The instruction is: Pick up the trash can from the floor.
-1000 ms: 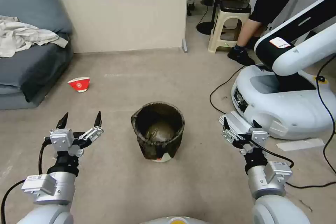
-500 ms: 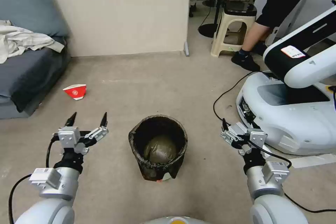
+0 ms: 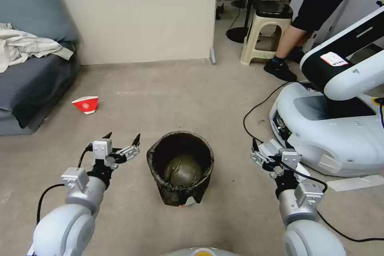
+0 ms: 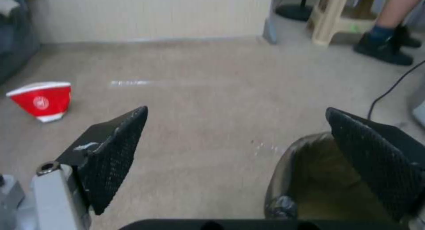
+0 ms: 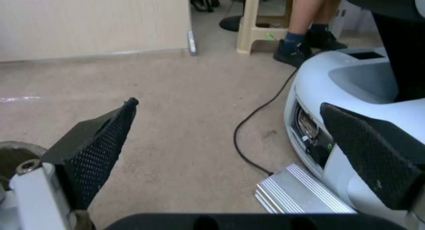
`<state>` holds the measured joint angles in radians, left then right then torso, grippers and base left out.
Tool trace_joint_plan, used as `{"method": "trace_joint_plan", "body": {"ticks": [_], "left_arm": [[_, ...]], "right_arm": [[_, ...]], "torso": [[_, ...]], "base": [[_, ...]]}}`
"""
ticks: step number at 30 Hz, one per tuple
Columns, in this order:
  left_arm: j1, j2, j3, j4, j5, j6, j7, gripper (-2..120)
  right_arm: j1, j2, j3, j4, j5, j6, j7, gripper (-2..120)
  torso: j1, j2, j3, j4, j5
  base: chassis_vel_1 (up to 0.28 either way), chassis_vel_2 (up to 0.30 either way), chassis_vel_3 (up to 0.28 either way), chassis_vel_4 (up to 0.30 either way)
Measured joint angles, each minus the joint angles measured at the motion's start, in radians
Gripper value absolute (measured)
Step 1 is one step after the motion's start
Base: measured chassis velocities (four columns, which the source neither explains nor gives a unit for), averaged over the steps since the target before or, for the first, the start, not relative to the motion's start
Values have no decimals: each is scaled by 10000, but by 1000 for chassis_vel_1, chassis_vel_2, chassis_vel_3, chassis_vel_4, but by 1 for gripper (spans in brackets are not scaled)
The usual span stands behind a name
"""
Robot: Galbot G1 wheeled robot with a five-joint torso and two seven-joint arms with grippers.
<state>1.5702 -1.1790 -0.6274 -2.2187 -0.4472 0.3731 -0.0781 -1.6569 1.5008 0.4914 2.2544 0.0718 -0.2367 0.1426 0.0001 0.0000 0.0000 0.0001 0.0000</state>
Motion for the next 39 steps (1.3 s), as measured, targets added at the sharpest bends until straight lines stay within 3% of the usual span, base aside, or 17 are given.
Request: {"method": "trace_joint_plan", "body": {"ticks": [6, 22, 28, 31, 35, 39], "left_arm": [[-998, 158, 1013, 621, -74, 764, -717, 100], [-2013, 211, 2451, 1248, -310, 2184, -1106, 100], [-2347, 87, 2793, 1694, -296, 2805, -1562, 100], [-2539, -75, 2848, 1922, -463, 3382, -2127, 100], [-2608, -195, 2837, 2031, -637, 3623, -2632, 100], [-2607, -260, 2770, 2178, -649, 3652, -2762, 100]], "right_arm": [[72, 152, 8, -194, -194, 28, 29, 100], [199, 232, -35, -565, -339, 41, 42, 100], [181, 217, -42, -647, -353, 29, 82, 100], [168, 201, -32, -736, -354, 61, 122, 100], [169, 203, -25, -813, -354, 92, 149, 100], [185, 214, -22, -905, -354, 152, 166, 100]], "torso": [[-1, 1, 0, -2, 0], [0, 0, 0, -1, 1], [0, 0, 0, -1, 0], [0, 0, 0, -2, 1], [0, 0, 0, -1, 0], [-1, 0, 0, -1, 0]], "base": [[0, 0, 0, 0], [0, 0, 0, 0], [0, 0, 0, 0], [0, 0, 0, 0], [0, 0, 0, 0], [0, 0, 0, 0]]}}
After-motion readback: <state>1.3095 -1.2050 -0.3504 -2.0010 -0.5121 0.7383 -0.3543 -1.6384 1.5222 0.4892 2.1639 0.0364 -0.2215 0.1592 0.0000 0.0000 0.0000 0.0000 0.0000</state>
